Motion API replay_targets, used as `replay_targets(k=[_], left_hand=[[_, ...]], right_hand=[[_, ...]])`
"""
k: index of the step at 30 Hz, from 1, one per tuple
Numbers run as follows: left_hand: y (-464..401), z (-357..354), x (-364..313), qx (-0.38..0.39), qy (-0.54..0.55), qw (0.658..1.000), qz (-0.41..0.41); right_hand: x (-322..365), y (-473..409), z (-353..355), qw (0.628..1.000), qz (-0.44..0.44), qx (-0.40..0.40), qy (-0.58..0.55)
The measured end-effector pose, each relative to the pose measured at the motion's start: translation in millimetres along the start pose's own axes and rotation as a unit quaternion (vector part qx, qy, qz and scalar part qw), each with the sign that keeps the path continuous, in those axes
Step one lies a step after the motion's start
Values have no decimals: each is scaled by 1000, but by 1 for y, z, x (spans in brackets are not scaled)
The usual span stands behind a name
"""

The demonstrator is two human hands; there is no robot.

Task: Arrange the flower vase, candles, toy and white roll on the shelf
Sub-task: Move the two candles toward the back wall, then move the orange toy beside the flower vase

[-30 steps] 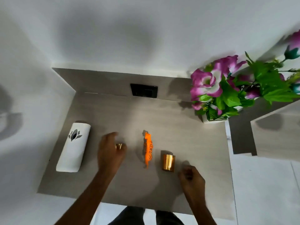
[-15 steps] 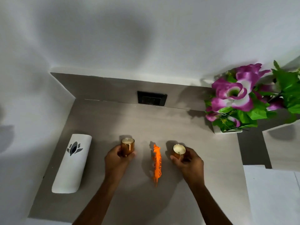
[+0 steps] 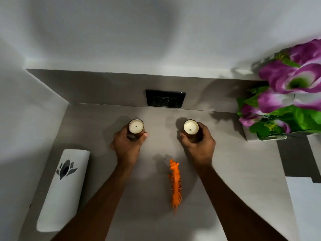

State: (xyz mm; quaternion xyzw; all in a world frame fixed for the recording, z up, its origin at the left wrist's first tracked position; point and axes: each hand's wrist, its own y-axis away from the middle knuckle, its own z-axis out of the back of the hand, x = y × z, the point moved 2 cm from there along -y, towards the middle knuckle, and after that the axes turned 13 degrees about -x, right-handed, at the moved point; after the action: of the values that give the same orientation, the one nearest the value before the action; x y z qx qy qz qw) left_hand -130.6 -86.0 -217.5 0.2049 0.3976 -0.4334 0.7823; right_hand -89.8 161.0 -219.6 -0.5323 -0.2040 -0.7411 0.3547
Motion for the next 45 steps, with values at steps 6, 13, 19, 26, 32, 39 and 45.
replay_targets(k=[6, 13, 19, 26, 32, 39, 45], left_hand=[[38, 26, 9, -19, 13, 1000, -10], [134, 78, 38, 114, -244, 933, -239], [134, 74, 39, 108, -274, 923, -246], [133, 70, 50, 98, -283, 921, -250], [131, 68, 56, 99, -295, 919, -244], [133, 70, 51, 88, -276, 924, -249], [136, 70, 46, 58, -269, 924, -264]], right_hand=[[3, 38, 51, 996, -71, 31, -40], [47, 159, 86, 985, -114, 50, 121], [69, 135, 83, 931, 14, 147, 333], [73, 53, 104, 749, 277, 353, 487], [75, -9, 120, 701, 377, 338, 503], [51, 2, 144, 961, -82, 31, 263], [33, 10, 123, 956, -72, -13, 285]])
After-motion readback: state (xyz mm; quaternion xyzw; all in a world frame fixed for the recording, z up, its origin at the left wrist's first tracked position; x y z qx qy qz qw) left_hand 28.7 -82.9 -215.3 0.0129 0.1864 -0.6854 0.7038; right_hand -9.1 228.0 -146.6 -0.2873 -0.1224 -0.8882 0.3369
